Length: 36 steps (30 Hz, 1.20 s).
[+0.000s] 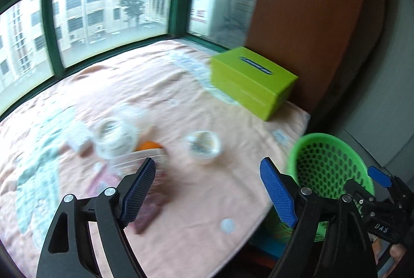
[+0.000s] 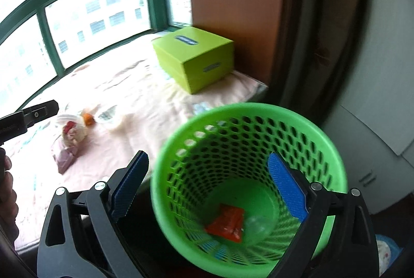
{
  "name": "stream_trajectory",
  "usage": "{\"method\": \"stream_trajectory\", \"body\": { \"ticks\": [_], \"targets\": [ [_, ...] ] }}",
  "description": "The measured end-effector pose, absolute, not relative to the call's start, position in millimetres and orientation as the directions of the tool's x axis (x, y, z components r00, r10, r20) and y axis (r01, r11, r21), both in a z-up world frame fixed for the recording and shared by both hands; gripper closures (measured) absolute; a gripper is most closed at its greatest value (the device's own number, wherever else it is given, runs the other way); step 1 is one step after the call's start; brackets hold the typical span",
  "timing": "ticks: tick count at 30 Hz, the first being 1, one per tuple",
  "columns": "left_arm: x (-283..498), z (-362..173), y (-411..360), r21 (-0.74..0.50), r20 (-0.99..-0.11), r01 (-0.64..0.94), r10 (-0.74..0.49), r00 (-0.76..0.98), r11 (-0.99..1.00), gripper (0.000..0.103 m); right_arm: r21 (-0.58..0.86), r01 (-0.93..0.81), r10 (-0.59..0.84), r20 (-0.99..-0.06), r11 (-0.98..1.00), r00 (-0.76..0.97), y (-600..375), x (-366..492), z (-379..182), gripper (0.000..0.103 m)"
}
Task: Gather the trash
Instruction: 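Grasp the clear round lid with the right gripper while the left grasps the strawberry tub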
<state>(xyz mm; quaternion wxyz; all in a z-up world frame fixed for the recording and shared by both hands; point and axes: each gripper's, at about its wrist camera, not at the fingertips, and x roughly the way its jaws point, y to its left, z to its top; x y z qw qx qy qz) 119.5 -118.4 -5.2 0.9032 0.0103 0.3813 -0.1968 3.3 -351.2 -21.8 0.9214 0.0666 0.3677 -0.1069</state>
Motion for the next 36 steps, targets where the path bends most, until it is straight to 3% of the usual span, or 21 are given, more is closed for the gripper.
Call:
{"method": "stream_trajectory", "body": {
  "ticks": [16, 26, 36],
  "targets": [
    [128.9, -29.1, 13.6, -0.143, -0.736, 0.117, -0.184, 0.652, 0.983, 0.022, 0.098, 0.050, 0.038, -0.728, 0.994, 0.685, -281.7, 72.0, -41.2, 0.010],
    [135.8, -45.5, 35.1, -0.172, -0.757, 0.066, -0.175, 0.629, 0.983, 0.022, 0.106, -0.062, 0.120, -0.756, 0.992, 0.644, -249.5, 130.4, -61.1, 0.010],
    [152.4, -46.1, 40.0, -0.194, -0.767, 0.063, -0.191, 0.613, 0.979, 0.019, 0.044, -0.130, 0.113, -0.803, 0.991, 0.585, -229.4, 186.4, -86.2, 0.010]
  ]
}}
